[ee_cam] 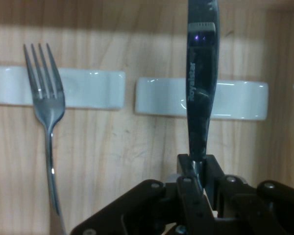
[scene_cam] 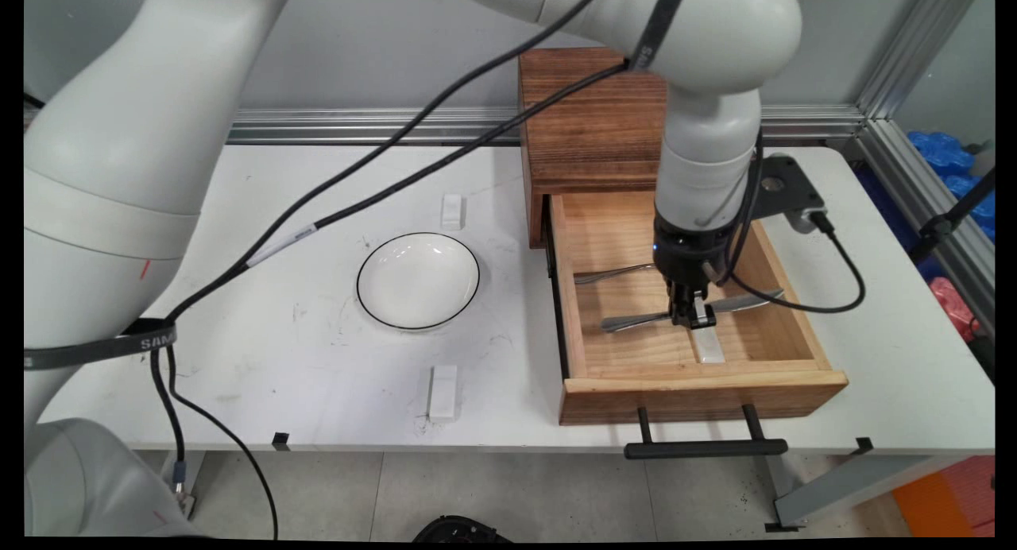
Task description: Place the picked object into the drawer
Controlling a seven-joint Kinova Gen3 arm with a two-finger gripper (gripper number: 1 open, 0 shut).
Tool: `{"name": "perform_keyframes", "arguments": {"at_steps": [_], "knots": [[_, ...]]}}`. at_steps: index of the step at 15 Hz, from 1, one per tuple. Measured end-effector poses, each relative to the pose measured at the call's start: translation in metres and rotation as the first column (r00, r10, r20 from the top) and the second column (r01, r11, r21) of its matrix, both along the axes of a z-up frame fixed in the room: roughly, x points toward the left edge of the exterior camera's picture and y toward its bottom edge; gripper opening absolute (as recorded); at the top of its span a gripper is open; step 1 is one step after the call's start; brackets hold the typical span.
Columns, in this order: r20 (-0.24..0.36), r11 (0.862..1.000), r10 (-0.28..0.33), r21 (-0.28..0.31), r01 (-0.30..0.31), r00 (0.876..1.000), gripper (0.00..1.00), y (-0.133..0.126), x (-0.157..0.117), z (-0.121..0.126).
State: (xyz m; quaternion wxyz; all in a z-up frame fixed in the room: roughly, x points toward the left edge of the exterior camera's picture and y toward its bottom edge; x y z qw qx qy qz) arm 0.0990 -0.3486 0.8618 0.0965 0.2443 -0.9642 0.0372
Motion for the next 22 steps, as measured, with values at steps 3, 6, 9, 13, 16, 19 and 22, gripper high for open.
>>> {"name": "perform_keyframes", "arguments": {"at_steps": [3, 6, 9, 13, 16, 19, 22], "knots": [[0.013, 1.000, -0.004, 0.007, 0.004, 1.000, 0.00, -0.002, -0.001, -0.013], [0.023, 1.000, -0.010, 0.015, 0.009, 1.000, 0.00, -0.002, -0.003, -0.024], [0.028, 1.000, -0.016, 0.022, 0.016, 0.999, 0.00, -0.003, -0.005, -0.033], [0.027, 1.000, -0.023, 0.022, 0.022, 0.999, 1.00, -0.004, -0.009, -0.040], [0.023, 0.999, -0.028, 0.021, 0.028, 0.999, 1.00, -0.005, -0.011, -0.041], [0.018, 0.999, -0.036, 0.014, 0.036, 0.999, 1.00, -0.007, -0.012, -0.041], [0.010, 0.999, -0.045, 0.004, 0.045, 0.999, 1.00, -0.008, -0.012, -0.038]]}}
